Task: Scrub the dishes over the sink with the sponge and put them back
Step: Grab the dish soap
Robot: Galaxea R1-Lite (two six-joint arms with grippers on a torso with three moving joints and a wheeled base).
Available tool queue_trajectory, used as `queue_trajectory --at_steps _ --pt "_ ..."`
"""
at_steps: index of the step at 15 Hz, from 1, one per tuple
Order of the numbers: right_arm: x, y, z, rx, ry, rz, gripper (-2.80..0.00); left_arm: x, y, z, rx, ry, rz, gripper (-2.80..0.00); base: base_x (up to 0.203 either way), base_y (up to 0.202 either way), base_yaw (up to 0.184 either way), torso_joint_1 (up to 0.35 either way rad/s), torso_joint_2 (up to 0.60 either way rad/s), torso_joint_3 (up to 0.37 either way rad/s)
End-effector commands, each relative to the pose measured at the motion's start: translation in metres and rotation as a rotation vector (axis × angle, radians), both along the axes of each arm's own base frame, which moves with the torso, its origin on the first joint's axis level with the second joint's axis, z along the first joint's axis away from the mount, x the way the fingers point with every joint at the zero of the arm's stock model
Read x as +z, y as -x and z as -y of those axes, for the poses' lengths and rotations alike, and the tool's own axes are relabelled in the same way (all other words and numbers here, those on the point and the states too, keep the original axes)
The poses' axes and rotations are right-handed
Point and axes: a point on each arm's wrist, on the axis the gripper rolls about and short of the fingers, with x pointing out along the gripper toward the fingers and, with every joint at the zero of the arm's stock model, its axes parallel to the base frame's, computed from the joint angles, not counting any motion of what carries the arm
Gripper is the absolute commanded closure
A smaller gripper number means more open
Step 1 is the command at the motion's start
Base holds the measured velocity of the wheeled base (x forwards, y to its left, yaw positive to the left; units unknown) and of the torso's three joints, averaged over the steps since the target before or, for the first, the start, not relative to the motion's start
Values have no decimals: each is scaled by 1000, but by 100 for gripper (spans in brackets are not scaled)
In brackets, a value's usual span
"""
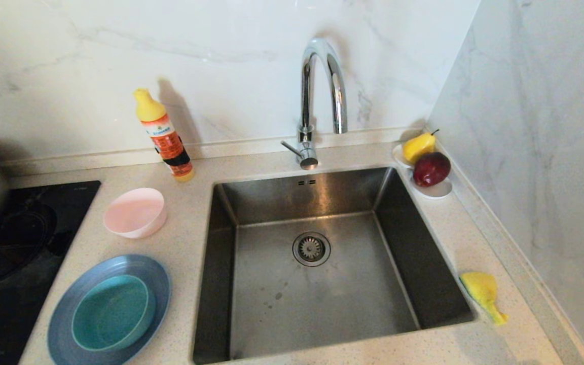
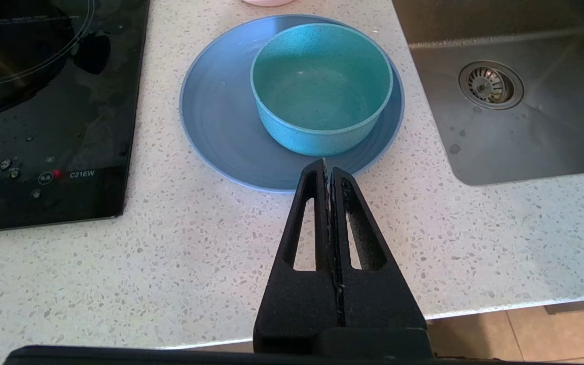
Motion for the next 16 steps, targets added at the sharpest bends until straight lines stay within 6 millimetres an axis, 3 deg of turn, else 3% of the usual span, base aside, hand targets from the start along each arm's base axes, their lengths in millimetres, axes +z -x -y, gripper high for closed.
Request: queue_trajectory --at_steps 1,16 --pt "0 0 0 1 0 2 0 0 0 0 0 0 0 0 0 0 0 0 0 0" --pt "0 0 0 1 0 1 0 0 0 0 -4 -45 -10 0 0 0 0 0 0 0"
